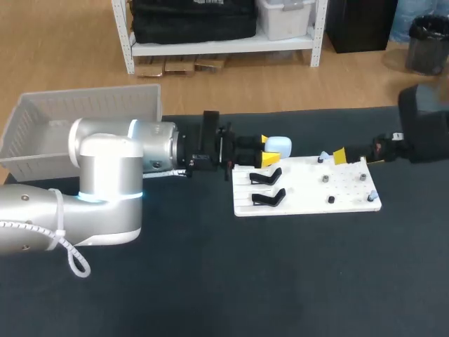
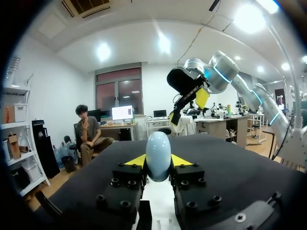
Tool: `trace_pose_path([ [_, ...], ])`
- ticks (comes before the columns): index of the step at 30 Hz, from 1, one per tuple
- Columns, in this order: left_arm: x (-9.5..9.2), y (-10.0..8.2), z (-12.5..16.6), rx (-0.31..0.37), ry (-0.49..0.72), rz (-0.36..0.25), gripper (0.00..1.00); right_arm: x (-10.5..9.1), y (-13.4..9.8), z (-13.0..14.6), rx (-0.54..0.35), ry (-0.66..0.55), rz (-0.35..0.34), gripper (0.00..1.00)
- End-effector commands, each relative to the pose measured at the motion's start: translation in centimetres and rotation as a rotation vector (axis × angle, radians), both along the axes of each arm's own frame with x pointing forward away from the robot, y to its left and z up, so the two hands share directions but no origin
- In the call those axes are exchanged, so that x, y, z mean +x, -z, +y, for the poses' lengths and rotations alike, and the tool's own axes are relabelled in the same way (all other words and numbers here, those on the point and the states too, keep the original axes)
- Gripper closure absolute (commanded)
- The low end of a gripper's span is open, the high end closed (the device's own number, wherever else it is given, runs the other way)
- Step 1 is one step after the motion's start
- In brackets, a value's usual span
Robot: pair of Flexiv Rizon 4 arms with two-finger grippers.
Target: Pick up each earbud case from the left stands, insert the matching earbuds, close the lid, and place the case in the box.
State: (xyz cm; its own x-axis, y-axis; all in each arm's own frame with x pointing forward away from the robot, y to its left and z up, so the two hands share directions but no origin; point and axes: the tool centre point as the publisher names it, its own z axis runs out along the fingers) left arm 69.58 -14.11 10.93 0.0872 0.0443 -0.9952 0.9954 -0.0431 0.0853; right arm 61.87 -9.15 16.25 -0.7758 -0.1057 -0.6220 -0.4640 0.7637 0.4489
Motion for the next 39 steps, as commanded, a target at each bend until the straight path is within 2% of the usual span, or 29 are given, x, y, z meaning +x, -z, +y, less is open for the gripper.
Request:
trace_pose_path([
  [1, 0.1, 0.5, -0.3, -0.019, -0.003, 0.001, 1.0, -0.2, 0.1, 0.8, -0.029, 0.007, -0.006, 0.0],
  [22, -0.4, 1.0, -1.0, -0.029, 0.008, 0.048, 1.0, 0.7, 1.0, 3.3, -0.12, -0.006, -0.034, 0.0],
  [39, -0.5, 1.1, -1.0, -0.025, 0.003, 0.054, 1.0, 2.5, 1.9, 7.2, -0.16, -0.065, 0.01, 0.0],
])
